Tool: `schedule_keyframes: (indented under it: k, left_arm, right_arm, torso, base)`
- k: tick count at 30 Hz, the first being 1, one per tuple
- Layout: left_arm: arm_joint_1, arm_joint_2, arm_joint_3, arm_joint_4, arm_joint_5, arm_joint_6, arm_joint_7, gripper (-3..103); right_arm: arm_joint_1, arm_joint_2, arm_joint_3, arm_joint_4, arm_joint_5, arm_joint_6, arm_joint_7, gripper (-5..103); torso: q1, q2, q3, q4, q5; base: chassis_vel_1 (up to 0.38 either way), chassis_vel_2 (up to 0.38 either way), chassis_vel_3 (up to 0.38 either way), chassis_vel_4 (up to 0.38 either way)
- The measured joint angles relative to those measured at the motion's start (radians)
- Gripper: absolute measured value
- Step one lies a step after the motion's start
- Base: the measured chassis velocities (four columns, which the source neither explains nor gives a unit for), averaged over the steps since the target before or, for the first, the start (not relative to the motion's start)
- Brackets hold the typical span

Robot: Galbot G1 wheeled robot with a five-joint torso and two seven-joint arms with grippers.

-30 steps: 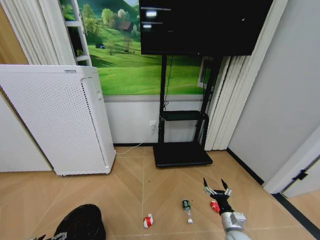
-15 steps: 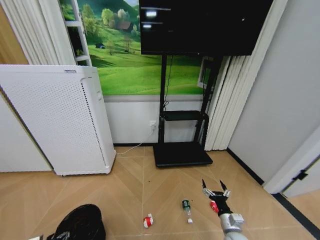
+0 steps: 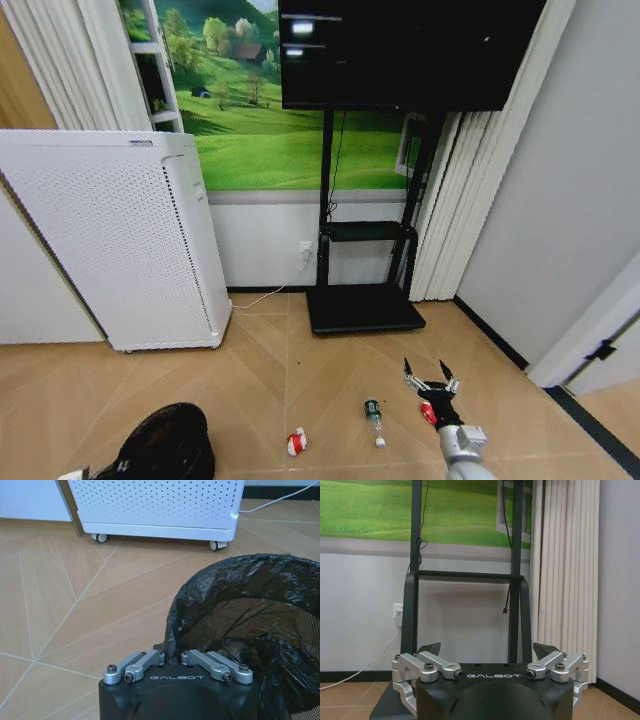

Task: Pick up the trash bin and place the garbage on the floor into it.

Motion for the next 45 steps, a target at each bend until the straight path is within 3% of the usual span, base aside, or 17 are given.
schedule_keyframes:
  k: [5, 6, 7, 10, 12, 25, 28, 32, 37, 45]
  left_arm:
    - [-0.004, -0.003, 0.001, 0.001, 0.015, -0.023, -0.002, 8]
    - [-0.006, -0.005, 0.002, 0.001, 0.024, -0.037, -0.003, 8]
    - [-0.011, -0.012, 0.003, -0.004, 0.055, -0.089, -0.007, 7]
    - [-0.015, -0.017, 0.004, -0.015, 0.088, -0.129, -0.007, 6]
    - [-0.020, -0.031, 0.002, -0.074, 0.236, -0.201, -0.022, 4]
    - [-0.035, -0.017, -0.027, -0.264, 0.246, -0.233, -0.028, 4]
    - [-0.063, -0.015, -0.029, -0.289, 0.296, -0.326, -0.012, 4]
    - [-0.078, -0.018, -0.029, -0.307, 0.306, -0.393, 0.014, 4]
    - [-0.094, -0.025, -0.034, -0.308, 0.303, -0.445, 0.036, 4]
    - [-0.094, -0.032, -0.052, -0.296, 0.293, -0.471, 0.042, 4]
  right_arm:
    - [0.000, 0.000, 0.000, -0.002, 0.000, 0.000, 0.000, 100]
    - [0.000, 0.000, 0.000, -0.003, -0.001, 0.001, 0.000, 100]
    - [-0.001, 0.000, 0.000, -0.005, -0.002, 0.002, 0.000, 100]
    - [-0.003, 0.000, 0.000, -0.007, -0.003, 0.003, 0.000, 100]
    - [-0.006, 0.000, 0.000, -0.011, -0.012, 0.006, 0.000, 100]
    - [-0.004, 0.008, -0.010, -0.002, -0.021, -0.001, 0.013, 100]
    - [-0.007, 0.015, -0.017, 0.001, -0.016, -0.019, 0.029, 100]
    - [-0.009, 0.016, -0.013, -0.009, -0.042, -0.026, 0.029, 100]
    - [-0.014, 0.016, -0.011, -0.014, -0.072, -0.037, 0.024, 100]
    - [-0.015, 0.017, -0.022, -0.021, -0.091, -0.041, 0.024, 100]
  torso:
    - [0.000, 0.000, 0.000, 0.0001, -0.0001]
    - [0.000, 0.000, 0.000, 0.0001, 0.0000]
    - [0.000, 0.000, 0.000, 0.0001, -0.0001]
    - [0.000, 0.000, 0.000, 0.0001, -0.0001]
    - [0.000, 0.000, 0.000, 0.0002, -0.0004]
    - [0.000, 0.000, 0.000, 0.0003, 0.0000]
    - [0.000, 0.000, 0.000, -0.0001, 0.0001]
    - [0.000, 0.000, 0.000, -0.0001, 0.0003]
    - [0.000, 0.000, 0.000, -0.0001, 0.0003]
    - [0.000, 0.000, 0.000, 0.0001, 0.0001]
  base:
    - [0.000, 0.000, 0.000, 0.000]
    - [0.000, 0.000, 0.000, 0.000]
    - [0.000, 0.000, 0.000, 0.000]
    - [0.000, 0.000, 0.000, 0.000]
    - [0.000, 0.000, 0.000, 0.000]
    - [0.000, 0.000, 0.000, 0.000]
    - [0.000, 0.000, 0.000, 0.000]
    - [0.000, 0.000, 0.000, 0.000]
    - [0.000, 0.000, 0.000, 0.000]
    - [0.012, 0.014, -0.013, -0.011]
